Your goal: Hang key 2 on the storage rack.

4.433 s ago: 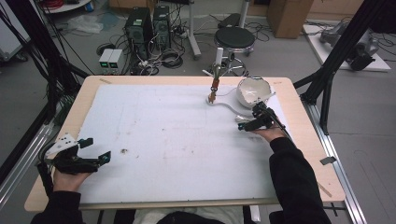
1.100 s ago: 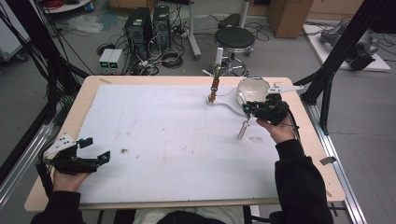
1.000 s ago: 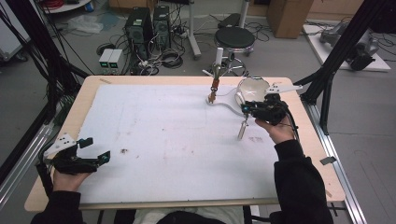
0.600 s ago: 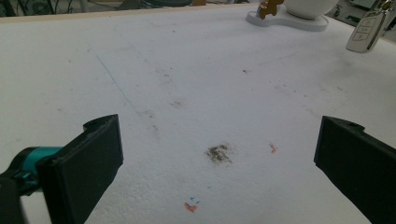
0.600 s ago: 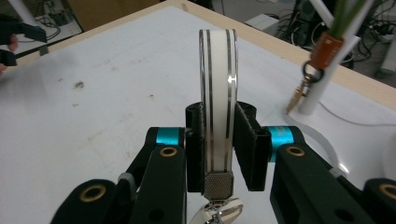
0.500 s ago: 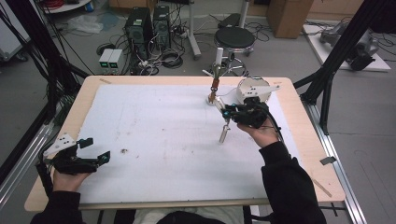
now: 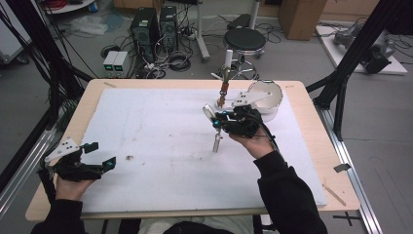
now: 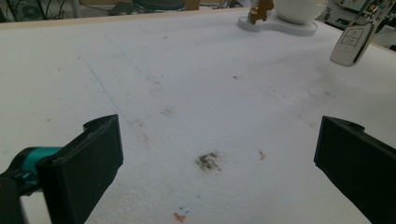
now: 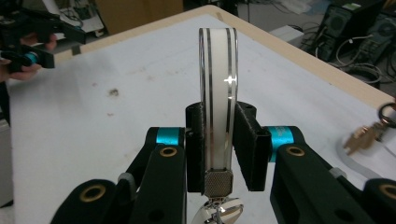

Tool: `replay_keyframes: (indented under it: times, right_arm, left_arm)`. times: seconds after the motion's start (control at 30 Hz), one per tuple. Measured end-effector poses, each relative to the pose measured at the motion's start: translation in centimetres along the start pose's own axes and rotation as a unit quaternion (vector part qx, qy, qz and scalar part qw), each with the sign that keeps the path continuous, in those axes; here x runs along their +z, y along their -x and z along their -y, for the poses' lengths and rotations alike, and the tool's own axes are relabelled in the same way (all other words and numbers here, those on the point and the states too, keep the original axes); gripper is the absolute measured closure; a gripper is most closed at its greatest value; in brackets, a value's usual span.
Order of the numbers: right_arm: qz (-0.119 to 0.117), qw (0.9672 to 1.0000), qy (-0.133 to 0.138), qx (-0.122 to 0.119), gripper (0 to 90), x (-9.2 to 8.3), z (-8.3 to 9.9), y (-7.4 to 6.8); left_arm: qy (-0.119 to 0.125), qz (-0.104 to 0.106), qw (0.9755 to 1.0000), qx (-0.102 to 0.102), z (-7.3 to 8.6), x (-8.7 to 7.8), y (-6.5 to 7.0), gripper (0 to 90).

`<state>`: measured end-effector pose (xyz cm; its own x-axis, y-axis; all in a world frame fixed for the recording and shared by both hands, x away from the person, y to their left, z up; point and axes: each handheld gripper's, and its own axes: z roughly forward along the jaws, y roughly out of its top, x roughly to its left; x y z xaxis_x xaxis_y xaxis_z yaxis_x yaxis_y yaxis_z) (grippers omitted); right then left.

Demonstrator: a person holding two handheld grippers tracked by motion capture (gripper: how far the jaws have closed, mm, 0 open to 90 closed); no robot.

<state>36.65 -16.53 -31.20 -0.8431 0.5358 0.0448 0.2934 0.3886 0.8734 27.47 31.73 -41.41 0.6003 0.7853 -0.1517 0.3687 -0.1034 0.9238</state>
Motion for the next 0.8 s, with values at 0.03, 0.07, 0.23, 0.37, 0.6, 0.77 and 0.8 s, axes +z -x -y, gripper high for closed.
replay_keyframes:
  times: [0.03, 0.07, 0.23, 0.37, 0.6, 0.77, 0.8]
  right_arm:
    - [0.000, 1.0000, 0.002, -0.002, 74.8, 0.1, -0.2, -0.3]
    - [-0.001, 1.0000, 0.005, -0.002, 74.8, 0.2, -0.4, -0.6]
    - [-0.018, 0.9997, 0.013, -0.013, 74.8, 0.6, -1.5, -2.3]
    - [-0.032, 0.9991, 0.016, -0.024, 74.7, 1.1, -2.2, -3.5]
    - [-0.035, 0.9987, 0.025, -0.028, 74.7, 2.0, -2.7, -4.9]
    - [-0.044, 0.9981, 0.031, -0.030, 74.7, 2.3, -3.0, -5.3]
    - [-0.045, 0.9980, 0.033, -0.031, 74.7, 2.4, -3.0, -5.3]
  left_arm:
    - [0.000, 0.006, 1.0000, 0.005, -0.3, 0.0, 0.2, 1.7]
    - [0.000, 0.008, 0.9999, 0.011, -0.5, 0.0, 0.4, 1.7]
    - [0.002, 0.020, 0.9993, 0.032, -2.0, 0.4, 1.4, 1.7]
    - [0.006, 0.041, 0.9985, 0.037, -3.2, 0.9, 2.0, 1.7]
    - [0.037, 0.107, 0.9930, 0.034, -5.9, 2.6, 4.0, 1.7]
    - [0.031, 0.123, 0.9907, 0.050, -7.7, 4.3, 5.1, 1.8]
    - [0.033, 0.125, 0.9904, 0.047, -8.0, 4.6, 5.3, 1.8]
